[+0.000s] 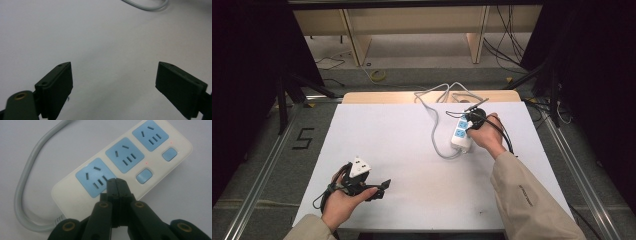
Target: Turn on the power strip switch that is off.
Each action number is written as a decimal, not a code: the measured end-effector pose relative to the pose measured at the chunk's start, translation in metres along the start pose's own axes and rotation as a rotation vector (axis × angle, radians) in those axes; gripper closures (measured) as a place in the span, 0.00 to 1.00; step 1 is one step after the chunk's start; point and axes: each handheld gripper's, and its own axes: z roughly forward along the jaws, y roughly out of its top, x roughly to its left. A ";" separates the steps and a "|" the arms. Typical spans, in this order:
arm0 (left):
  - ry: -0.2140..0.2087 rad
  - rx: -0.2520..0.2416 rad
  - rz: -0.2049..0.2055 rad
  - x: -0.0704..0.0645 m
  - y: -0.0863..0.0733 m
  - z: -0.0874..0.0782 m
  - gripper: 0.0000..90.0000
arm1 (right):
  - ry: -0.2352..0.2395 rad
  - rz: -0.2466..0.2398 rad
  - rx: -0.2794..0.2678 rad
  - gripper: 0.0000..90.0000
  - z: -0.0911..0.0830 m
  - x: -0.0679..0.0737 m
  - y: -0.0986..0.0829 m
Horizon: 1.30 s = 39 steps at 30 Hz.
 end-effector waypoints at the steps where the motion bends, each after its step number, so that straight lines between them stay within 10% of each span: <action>1: 0.000 0.002 0.000 0.000 0.000 0.000 0.15 | -0.002 -0.003 -0.004 1.00 -0.001 0.000 0.000; 39: 0.006 0.007 -0.009 0.001 -0.001 -0.001 0.15 | 0.122 0.019 -0.220 0.68 -0.061 0.007 -0.054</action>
